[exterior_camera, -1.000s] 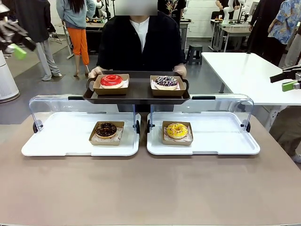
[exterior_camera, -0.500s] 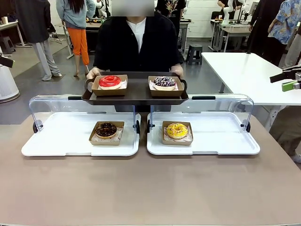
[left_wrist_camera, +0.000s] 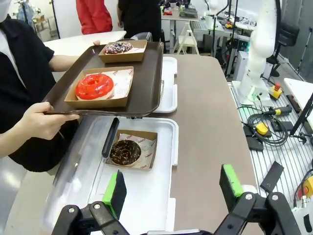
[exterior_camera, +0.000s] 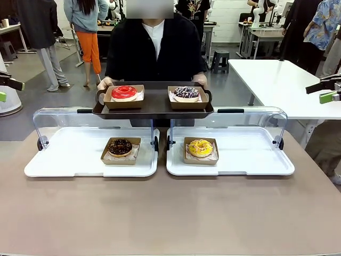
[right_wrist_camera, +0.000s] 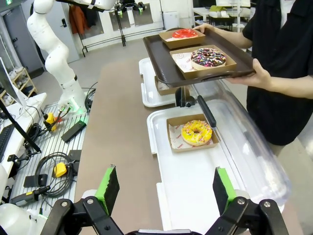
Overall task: Provide the desired donut to the person.
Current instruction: Place the picked Paper togo box onto the Handle tray extended by the person.
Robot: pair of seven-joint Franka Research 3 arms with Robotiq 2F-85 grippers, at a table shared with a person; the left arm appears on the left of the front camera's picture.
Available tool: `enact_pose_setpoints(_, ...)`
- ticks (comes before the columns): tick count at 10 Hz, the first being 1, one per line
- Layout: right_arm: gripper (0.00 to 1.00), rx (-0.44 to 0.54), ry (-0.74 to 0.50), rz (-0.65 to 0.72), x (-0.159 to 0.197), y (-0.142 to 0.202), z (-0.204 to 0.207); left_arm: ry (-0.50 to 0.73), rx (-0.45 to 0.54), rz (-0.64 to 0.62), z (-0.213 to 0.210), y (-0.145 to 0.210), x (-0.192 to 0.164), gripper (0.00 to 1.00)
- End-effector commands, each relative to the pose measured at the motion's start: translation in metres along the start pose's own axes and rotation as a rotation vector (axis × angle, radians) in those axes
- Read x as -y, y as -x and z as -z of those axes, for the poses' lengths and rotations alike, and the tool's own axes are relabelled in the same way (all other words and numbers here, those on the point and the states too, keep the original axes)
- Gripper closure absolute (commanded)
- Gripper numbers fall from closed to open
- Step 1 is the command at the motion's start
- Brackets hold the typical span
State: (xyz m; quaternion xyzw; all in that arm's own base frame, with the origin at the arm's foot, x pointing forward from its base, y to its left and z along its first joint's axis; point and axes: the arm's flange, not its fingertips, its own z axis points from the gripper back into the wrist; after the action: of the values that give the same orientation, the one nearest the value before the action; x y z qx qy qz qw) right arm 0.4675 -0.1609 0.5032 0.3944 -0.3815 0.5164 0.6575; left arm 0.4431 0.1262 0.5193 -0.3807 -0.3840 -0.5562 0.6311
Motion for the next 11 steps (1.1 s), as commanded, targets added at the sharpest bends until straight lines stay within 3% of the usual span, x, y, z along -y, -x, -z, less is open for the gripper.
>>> enact_pose_setpoints(1, 0.0, 0.001, 0.0, -0.003, -0.001, -0.001, 0.0, -0.015, 0.012, 0.039, 0.003, -0.002, 0.003, 0.0)
enact_pose_setpoints(6, 0.0, 0.001, 0.0, -0.003, -0.001, -0.001, 0.0, -0.064, -0.017, 0.048, 0.009, 0.009, 0.041, 0.0)
enact_pose_setpoints(11, 0.0, 0.001, 0.0, -0.003, -0.001, -0.001, 0.0, -0.107, -0.053, 0.038, -0.001, 0.016, 0.053, 0.0)
